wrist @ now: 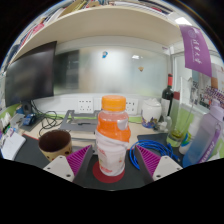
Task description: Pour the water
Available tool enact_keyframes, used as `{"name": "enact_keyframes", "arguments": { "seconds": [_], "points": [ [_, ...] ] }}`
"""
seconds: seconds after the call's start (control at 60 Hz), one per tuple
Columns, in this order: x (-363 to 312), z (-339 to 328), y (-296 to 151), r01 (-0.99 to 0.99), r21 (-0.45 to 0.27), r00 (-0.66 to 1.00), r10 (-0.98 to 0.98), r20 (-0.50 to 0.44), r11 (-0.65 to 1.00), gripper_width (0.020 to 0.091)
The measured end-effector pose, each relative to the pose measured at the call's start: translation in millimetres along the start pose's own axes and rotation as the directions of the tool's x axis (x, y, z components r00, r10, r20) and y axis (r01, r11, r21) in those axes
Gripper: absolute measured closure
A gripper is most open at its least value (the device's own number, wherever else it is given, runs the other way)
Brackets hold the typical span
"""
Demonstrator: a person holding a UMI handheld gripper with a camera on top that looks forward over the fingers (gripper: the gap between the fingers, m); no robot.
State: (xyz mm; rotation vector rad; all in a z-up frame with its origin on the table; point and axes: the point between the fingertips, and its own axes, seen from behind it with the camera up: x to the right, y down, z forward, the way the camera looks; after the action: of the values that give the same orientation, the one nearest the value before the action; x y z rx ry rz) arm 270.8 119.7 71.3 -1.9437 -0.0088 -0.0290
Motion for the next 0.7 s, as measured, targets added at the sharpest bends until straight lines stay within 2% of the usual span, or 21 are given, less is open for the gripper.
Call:
{"name": "enact_keyframes", "arguments": {
  "seconds": [0.15,0.3,0.533,0.7],
  "points": [
    [3.0,-50.5,12.3,0.024,-0.065,0.998,-0.028,-0.060,0.998,0.0253],
    [-11.1,-100.9,-6.9,-0.026,-0.102,0.996,0.017,-0.090,0.994,0.0242],
    [-28.1,-151.1,-56.3,-0.007,-0.051,0.994,0.002,-0.113,0.999,0.0247],
    [-29.2,-168.6,-65.4,-0.004,-0.047,0.990,-0.002,-0.140,0.999,0.0247]
  ]
}}
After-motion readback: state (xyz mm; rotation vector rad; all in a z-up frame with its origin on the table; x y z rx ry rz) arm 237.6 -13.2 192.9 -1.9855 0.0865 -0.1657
